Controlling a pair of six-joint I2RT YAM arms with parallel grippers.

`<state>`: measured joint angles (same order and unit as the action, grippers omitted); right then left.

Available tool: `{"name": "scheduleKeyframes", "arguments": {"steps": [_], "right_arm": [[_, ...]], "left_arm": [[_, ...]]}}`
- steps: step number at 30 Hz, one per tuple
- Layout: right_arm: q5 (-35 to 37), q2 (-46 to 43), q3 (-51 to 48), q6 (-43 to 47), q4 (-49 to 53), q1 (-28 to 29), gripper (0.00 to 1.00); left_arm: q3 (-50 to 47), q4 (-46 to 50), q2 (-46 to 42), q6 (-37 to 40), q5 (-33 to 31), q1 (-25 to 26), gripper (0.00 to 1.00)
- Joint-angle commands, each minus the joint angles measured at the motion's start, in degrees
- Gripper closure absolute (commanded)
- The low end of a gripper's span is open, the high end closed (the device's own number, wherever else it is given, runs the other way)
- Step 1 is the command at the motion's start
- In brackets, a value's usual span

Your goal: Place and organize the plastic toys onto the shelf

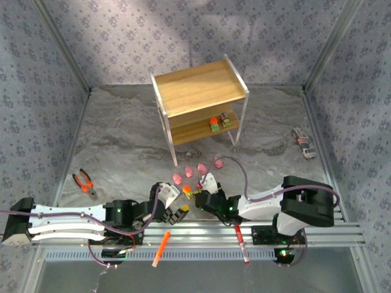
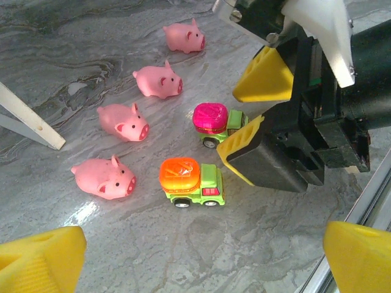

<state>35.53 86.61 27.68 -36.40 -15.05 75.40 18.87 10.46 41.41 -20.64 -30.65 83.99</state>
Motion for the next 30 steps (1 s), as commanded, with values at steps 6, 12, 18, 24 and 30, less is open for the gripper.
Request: {"name": "scheduleKeyframes", "arguments": {"steps": [6,12,18,24,30], "right_arm": [[-2.1,2.1,2.2,2.9,-0.6,-1.9,0.33],[-2.5,1.5,1.8,3.4,-0.4,-2.7,0.33],[-3.8,1.5,1.6,4.8,-0.6,-3.8,0.37],[-4.7,1.2,1.4,5.6,-0.8,-4.6,0.40],[-5.2,2.0,1.1,6.0,-1.7,-5.1,0.43]], "left_arm": [[0.2,-0.1,-0.4,-0.2,0.1,-0.2,0.00],[0.2,-0.2,-0.2,-0.2,0.0,-0.2,0.00],[0.2,-0.4,0.2,-0.2,-0.1,-0.2,0.00],[0.2,-0.3,0.3,-0.2,-0.2,-0.3,0.00],[0.3,-0.2,0.2,-0.2,-0.1,-0.2,0.00]]}}
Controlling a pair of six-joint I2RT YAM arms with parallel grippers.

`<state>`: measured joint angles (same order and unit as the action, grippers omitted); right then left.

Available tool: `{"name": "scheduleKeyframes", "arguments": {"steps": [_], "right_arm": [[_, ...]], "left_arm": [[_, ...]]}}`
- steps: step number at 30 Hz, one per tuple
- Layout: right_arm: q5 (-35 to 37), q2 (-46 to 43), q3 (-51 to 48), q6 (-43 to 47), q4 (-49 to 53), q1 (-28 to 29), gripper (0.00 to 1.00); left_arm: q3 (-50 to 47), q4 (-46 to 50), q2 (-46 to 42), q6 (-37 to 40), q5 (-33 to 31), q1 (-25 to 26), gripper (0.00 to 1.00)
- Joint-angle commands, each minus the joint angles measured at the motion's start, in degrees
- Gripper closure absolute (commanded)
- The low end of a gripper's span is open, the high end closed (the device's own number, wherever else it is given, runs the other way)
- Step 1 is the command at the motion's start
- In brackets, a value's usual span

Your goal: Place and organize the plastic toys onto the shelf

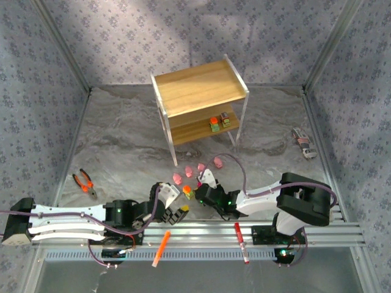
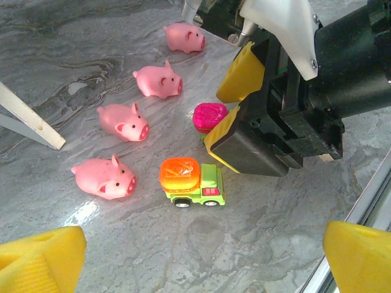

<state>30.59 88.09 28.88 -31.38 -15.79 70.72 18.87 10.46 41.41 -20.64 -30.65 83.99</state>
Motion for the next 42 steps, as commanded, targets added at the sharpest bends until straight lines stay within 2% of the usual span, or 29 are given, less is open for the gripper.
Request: {"name": "scheduleKeyframes", "arguments": {"steps": [1,17,42], "right_arm": [[-0.3,0.6,-0.1,1.0,-1.1,-0.4,0.44],[-1.0,2.2,-2.0,1.3,-4.7,-0.9,0.48],[0.3,3.6,-2.0,0.2,-2.8,0.7,0.49]], "left_arm": [[0.3,-0.2,0.2,-0.2,-0.2,-0.2,0.00],[0.5,-0.4,1.4,-0.2,-0.2,-0.2,0.01],[0.7,-0.4,1.9,-0.2,-0.1,-0.2,0.00]]}}
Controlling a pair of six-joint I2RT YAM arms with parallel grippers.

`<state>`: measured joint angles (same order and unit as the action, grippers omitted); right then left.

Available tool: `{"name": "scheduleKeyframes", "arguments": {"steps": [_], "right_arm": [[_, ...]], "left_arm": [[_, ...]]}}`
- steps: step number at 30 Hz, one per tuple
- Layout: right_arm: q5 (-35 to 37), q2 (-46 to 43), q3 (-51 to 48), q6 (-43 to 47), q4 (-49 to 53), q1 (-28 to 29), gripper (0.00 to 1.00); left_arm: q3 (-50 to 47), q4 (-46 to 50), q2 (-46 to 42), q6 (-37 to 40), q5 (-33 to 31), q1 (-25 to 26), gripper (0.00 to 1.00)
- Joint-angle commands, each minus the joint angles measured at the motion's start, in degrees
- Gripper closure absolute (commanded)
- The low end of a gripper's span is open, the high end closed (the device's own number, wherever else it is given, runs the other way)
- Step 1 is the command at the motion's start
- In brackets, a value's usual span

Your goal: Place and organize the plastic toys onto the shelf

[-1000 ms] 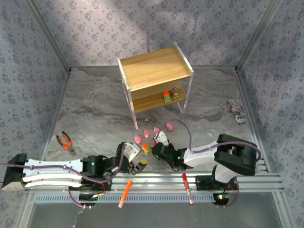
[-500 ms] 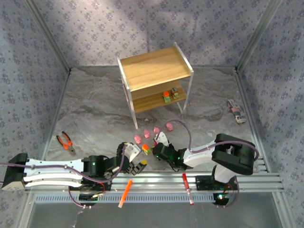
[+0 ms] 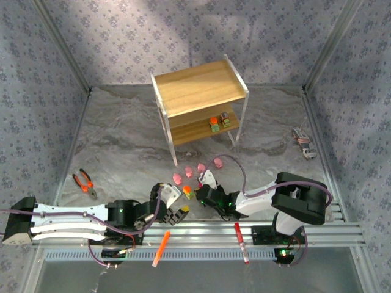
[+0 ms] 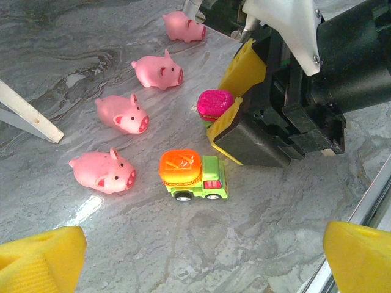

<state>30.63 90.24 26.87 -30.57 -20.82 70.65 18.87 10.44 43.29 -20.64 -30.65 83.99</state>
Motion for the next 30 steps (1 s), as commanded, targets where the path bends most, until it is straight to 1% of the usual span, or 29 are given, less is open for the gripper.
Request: {"name": "scheduleKeyframes", "arguments": {"steps": [1,15,20,30], "right_arm": [[0.5,1.5,0.3,-0.8,3.0,0.9,0.49],[1.1,2.1,1.2,-0.9,5.6,1.7,0.50],[1.4,1.8,0.9,-0.9,6.0,1.7,0.54],[2.0,0.8,0.2,-0.8,5.2,1.9,0.66]], "left_arm": [[0.7,-0.4,0.0,-0.2,-0.1,-0.2,0.00],[0.7,-0.3,0.0,-0.2,-0.1,-0.2,0.00],[0.7,-0.2,0.0,-0.2,-0.2,-0.2,0.00],[0.8,-0.2,0.0,-0.2,-0.3,-0.2,0.00]]}}
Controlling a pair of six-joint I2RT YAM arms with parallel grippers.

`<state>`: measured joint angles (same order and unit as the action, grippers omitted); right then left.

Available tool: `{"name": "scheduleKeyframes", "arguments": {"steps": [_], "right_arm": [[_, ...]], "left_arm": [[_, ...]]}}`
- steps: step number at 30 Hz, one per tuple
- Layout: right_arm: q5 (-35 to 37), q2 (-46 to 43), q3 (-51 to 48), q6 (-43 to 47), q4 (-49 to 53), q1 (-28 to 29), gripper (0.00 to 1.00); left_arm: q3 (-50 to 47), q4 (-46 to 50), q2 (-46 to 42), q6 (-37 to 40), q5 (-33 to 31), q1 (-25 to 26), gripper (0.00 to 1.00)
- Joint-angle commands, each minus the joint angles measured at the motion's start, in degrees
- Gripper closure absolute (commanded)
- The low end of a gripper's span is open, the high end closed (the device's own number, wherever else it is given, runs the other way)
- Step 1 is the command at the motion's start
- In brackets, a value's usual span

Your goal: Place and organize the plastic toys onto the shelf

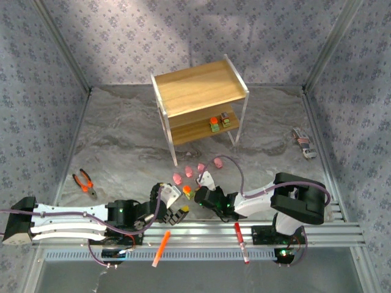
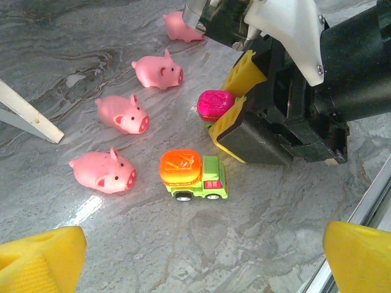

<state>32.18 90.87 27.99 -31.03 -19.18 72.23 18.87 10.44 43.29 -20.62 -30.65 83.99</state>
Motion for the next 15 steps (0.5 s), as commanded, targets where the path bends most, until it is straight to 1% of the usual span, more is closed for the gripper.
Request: {"name": "scheduleKeyframes", "arguments": {"steps": [1,6,9,15], "right_arm": [[0.6,0.0,-0.9,-0.3,3.6,0.5,0.67],[1.5,-1.0,-1.1,-0.3,4.0,1.1,0.69],[2.2,-2.2,-1.2,-0.6,4.9,1.3,0.73],[3.4,-6.0,-1.9,-0.8,7.0,1.3,0.74]], "left_arm": [[0.7,-0.2,0.0,-0.2,-0.2,-0.3,0.00],[0.8,-0.3,0.0,-0.2,-0.3,-0.2,0.00],[0.9,-0.5,0.5,0.0,0.0,-0.2,0.00],[2.5,-1.4,5.0,0.5,-0.6,0.8,0.00]]}}
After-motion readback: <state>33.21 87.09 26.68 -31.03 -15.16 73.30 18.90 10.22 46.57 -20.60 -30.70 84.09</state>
